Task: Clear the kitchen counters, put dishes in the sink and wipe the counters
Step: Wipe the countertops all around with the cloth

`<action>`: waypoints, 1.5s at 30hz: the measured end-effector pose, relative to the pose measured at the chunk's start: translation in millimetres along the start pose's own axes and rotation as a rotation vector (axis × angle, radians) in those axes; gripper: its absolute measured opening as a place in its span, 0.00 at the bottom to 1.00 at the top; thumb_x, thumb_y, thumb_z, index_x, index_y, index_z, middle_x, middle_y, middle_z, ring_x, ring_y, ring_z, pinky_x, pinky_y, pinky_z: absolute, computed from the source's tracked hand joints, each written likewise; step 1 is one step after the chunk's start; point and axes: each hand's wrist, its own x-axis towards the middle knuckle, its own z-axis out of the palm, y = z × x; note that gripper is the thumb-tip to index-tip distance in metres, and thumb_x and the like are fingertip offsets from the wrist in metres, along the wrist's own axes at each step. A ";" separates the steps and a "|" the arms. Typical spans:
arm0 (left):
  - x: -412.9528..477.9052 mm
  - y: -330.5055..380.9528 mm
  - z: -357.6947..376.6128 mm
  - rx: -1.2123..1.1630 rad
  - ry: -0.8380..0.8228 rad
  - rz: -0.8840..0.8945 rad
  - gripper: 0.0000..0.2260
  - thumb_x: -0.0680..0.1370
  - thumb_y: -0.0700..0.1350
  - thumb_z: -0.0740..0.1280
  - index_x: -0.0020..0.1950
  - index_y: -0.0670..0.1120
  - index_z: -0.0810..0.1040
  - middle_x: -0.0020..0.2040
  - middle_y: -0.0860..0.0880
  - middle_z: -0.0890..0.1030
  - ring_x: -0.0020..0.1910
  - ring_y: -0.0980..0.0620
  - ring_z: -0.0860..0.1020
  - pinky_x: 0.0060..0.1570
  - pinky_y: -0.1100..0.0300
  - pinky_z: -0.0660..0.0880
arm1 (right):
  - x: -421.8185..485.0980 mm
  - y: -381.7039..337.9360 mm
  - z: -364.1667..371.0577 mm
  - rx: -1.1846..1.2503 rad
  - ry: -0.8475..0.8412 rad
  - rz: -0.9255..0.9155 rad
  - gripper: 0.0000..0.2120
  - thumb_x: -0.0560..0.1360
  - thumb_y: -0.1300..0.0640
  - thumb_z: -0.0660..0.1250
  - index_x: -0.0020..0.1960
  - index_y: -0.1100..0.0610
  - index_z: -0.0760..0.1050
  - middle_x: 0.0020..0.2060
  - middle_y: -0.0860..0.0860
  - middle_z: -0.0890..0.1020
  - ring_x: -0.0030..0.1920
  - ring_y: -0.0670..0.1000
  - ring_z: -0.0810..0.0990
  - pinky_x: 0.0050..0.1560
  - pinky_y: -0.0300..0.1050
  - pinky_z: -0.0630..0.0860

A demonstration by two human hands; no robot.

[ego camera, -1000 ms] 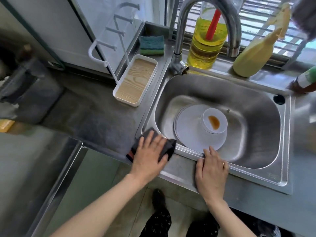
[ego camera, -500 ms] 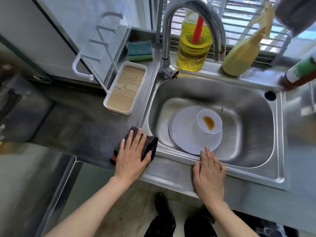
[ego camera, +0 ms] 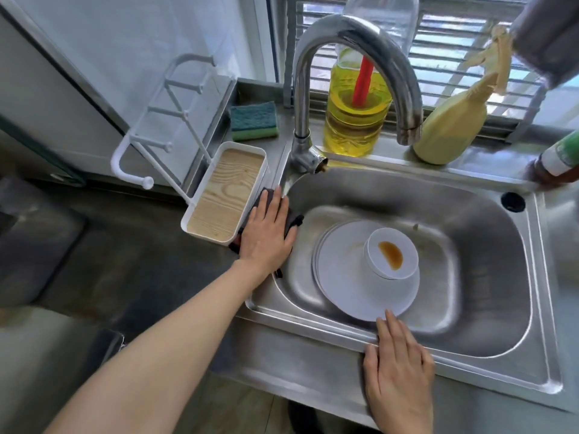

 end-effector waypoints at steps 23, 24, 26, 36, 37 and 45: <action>-136.7 1.3 13.5 -0.142 -0.007 -0.098 0.31 0.76 0.56 0.44 0.74 0.41 0.59 0.76 0.42 0.53 0.75 0.42 0.51 0.70 0.45 0.53 | -0.1 -3.5 -9.2 -0.118 -0.097 -0.031 0.30 0.74 0.35 0.51 0.65 0.54 0.72 0.65 0.55 0.74 0.63 0.57 0.72 0.60 0.52 0.58; -143.9 2.3 14.2 -0.146 -0.015 -0.099 0.31 0.76 0.57 0.44 0.75 0.41 0.58 0.77 0.43 0.52 0.75 0.42 0.49 0.71 0.45 0.52 | -0.2 -4.0 -9.5 -0.117 -0.096 -0.033 0.30 0.74 0.35 0.51 0.65 0.54 0.73 0.65 0.55 0.74 0.63 0.58 0.72 0.60 0.52 0.58; -144.5 1.1 14.0 -0.135 -0.028 -0.077 0.31 0.76 0.57 0.44 0.74 0.42 0.58 0.77 0.43 0.52 0.75 0.42 0.48 0.71 0.44 0.52 | -0.3 -4.5 -9.7 -0.113 -0.089 -0.033 0.30 0.74 0.35 0.52 0.65 0.54 0.73 0.65 0.55 0.74 0.63 0.58 0.72 0.60 0.52 0.58; -49.4 -5.8 5.0 -0.011 0.002 -0.026 0.29 0.78 0.51 0.59 0.76 0.43 0.54 0.77 0.43 0.49 0.75 0.42 0.47 0.72 0.48 0.48 | -1.1 0.8 -3.0 -0.114 -0.038 -0.055 0.29 0.74 0.35 0.53 0.64 0.54 0.73 0.65 0.55 0.74 0.63 0.58 0.73 0.59 0.51 0.57; -48.4 -4.2 5.4 -0.012 0.007 -0.040 0.30 0.77 0.51 0.60 0.76 0.43 0.54 0.77 0.43 0.49 0.75 0.42 0.48 0.72 0.48 0.48 | -1.2 1.4 -1.6 -0.111 -0.025 -0.058 0.29 0.74 0.35 0.53 0.64 0.54 0.73 0.65 0.55 0.74 0.62 0.58 0.73 0.59 0.51 0.57; -130.5 7.6 15.5 -0.170 0.071 -0.223 0.28 0.77 0.55 0.49 0.75 0.48 0.58 0.77 0.46 0.52 0.76 0.44 0.51 0.71 0.47 0.50 | -3.3 -0.5 -5.3 -0.083 -0.055 -0.059 0.29 0.74 0.35 0.52 0.62 0.55 0.74 0.65 0.56 0.75 0.62 0.58 0.73 0.59 0.50 0.57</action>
